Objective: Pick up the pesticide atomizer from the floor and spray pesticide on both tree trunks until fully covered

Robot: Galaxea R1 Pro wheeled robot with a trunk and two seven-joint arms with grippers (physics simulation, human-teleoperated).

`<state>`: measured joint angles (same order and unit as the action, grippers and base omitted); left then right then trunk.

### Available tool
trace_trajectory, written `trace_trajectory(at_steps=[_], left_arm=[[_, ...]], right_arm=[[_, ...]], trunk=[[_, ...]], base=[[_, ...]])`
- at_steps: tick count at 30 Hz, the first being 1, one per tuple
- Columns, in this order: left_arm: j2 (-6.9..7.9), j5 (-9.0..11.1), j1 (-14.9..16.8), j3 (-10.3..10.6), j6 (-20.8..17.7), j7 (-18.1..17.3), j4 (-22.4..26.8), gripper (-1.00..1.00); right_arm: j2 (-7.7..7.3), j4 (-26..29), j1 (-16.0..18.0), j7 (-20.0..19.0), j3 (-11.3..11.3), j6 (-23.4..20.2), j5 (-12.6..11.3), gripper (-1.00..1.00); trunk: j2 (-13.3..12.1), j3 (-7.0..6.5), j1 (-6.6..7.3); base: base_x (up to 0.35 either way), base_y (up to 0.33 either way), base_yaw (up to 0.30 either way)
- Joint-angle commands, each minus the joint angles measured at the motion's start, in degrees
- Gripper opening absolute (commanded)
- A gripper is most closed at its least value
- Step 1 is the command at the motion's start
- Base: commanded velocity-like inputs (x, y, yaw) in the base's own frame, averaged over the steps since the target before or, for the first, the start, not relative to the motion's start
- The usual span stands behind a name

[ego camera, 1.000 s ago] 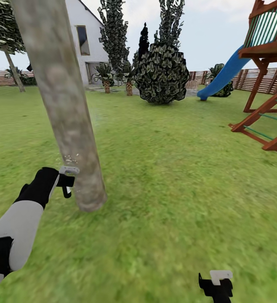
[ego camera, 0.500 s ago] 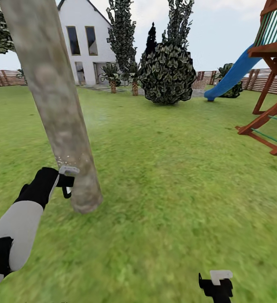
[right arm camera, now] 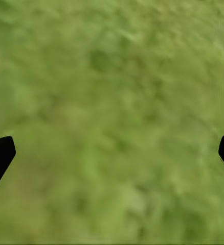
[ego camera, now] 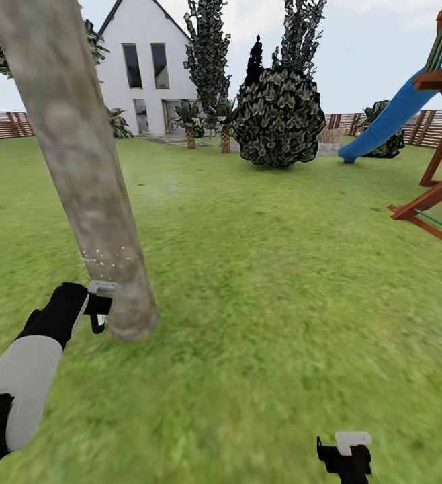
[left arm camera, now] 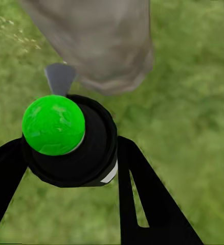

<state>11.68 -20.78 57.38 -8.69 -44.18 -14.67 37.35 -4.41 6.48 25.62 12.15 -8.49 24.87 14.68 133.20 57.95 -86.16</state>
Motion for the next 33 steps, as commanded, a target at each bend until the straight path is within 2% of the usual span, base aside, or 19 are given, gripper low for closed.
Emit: trace_trajectory(at_steps=[1,4,8,13,15,18,20,27,30,33], left_arm=[[0.56,-0.26,-0.04,-0.36,-0.23,-0.49,-0.04,-1.0],[1.62,-0.31,-1.63,-0.68,-0.16,0.27,-0.07,-1.0],[1.76,-0.18,-4.88,-1.05,0.09,2.0,-0.01,-1.0],[0.11,0.71,-5.34,-1.31,0.46,2.1,-0.17,-1.0],[0.17,0.94,-5.41,-1.41,0.51,2.1,-0.23,-1.0],[0.84,0.8,-6.95,-4.21,1.99,2.07,-0.41,-1.0],[0.92,0.65,-7.64,-4.99,2.87,2.02,-0.5,-1.0],[0.07,1.16,-8.7,-5.11,3.31,2.05,-0.67,-1.0],[-0.04,1.24,-10.03,-5.3,6.37,2.09,-0.61,-1.0],[-0.68,1.2,-10.25,-5.43,7.42,2.1,-0.61,-1.0]], right_arm=[[0.01,-0.07,0.04,0.17,-0.39,0.18,0.62,1.0],[0.01,-0.07,0.04,0.16,-0.39,0.18,0.62,1.0],[0.01,-0.07,0.04,0.16,-0.39,0.18,0.62,1.0],[0.02,-0.07,0.04,0.16,-0.39,0.18,0.62,1.0],[0.02,-0.07,0.04,0.16,-0.39,0.18,0.62,1.0],[0.07,-0.07,0.04,0.17,-0.39,0.18,0.62,1.0],[0.08,-0.07,0.04,0.16,-0.39,0.18,0.6,1.0],[0.01,-0.07,0.04,0.25,-0.39,0.18,0.61,1.0],[0.01,-0.07,0.04,0.25,-0.39,0.18,0.62,1.0],[0.01,-0.07,0.04,0.25,-0.39,0.18,0.61,1.0]], trunk=[[0.01,0.05,-0.02],[0.01,0.05,-0.02],[0.01,0.05,-0.02],[0.01,0.05,-0.02],[0.01,0.05,-0.02],[0.01,0.05,-0.02],[0.01,0.05,-0.02],[0.01,0.05,-0.02],[0.01,0.05,-0.02],[0.01,0.05,-0.02]], base=[[0.325,-0.019,0.0],[0.331,-0.006,0.0],[0.069,0.0,0.0],[0.003,0.0,0.159],[0.0,0.0,0.271],[0.0,0.0,0.277],[0.028,0.0,0.137],[0.247,-0.001,0.008],[-0.044,-0.173,0.0],[-0.005,-0.265,0.0]])
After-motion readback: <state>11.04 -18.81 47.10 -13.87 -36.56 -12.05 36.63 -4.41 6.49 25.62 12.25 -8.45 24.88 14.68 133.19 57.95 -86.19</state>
